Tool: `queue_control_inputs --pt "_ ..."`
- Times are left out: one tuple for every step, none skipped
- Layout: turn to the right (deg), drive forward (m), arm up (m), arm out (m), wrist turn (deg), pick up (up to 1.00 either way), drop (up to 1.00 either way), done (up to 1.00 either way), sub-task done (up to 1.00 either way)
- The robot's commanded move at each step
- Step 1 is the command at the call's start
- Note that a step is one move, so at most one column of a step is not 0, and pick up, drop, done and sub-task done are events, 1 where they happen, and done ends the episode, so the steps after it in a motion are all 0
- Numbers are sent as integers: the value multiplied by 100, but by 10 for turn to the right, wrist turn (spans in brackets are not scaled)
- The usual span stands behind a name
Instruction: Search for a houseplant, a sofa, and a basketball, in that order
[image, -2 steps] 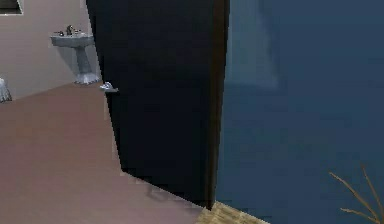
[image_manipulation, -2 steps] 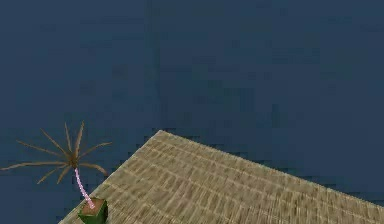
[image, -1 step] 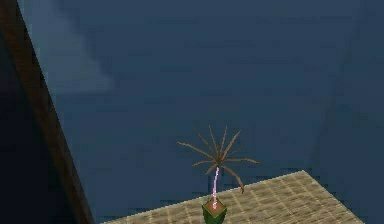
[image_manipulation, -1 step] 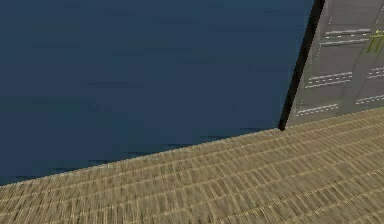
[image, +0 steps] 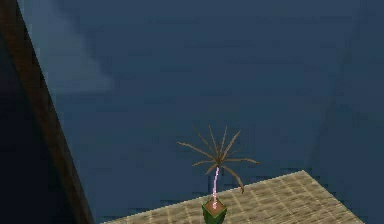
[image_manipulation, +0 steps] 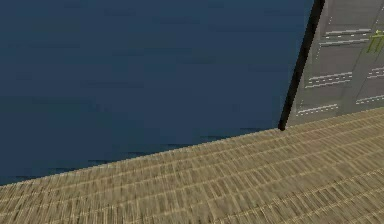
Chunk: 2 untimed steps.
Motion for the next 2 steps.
queue_control_inputs --pt "450 0 0 0 0 0 0 0 0" --pt "450 0 0 0 0 0 0 0 0"
